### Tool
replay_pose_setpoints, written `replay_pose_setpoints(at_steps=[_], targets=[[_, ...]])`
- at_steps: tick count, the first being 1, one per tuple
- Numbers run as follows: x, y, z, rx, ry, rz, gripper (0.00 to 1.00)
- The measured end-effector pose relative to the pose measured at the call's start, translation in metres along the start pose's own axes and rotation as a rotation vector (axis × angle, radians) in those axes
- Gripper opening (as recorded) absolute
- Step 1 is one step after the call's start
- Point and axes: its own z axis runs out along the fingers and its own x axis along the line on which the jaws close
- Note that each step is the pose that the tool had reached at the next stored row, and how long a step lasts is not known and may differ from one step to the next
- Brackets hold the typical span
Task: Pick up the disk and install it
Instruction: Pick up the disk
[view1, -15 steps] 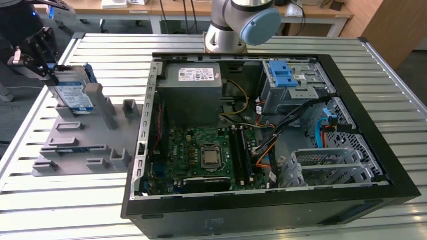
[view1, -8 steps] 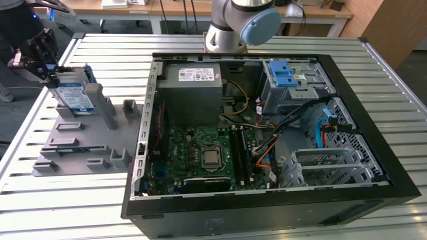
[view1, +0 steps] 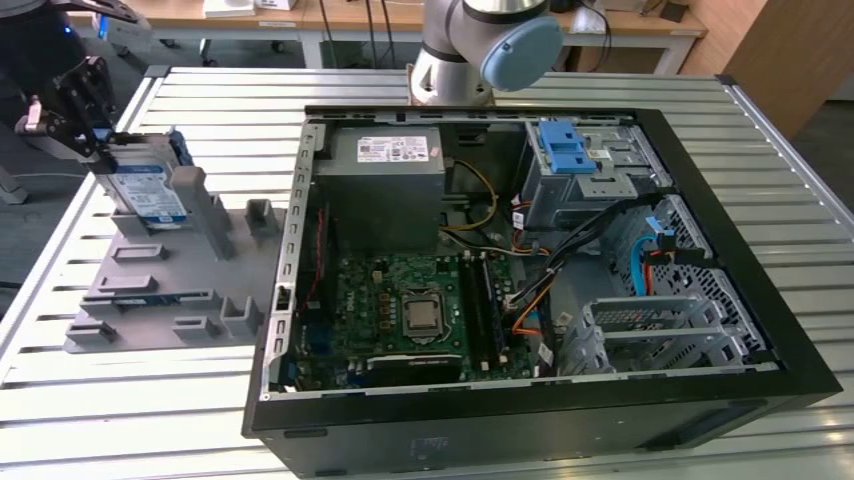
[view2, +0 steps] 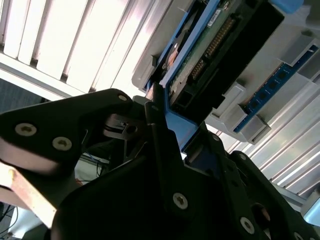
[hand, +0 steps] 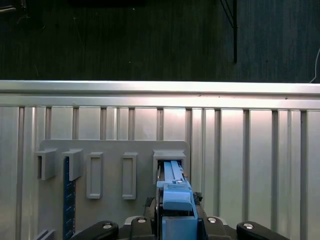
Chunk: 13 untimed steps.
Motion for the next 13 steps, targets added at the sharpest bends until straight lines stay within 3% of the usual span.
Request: replay_pose_setpoints(at_steps=[13], targets=[[0.0,0.0,-0.0003,-0.0001,0.0,0.0,0.36]])
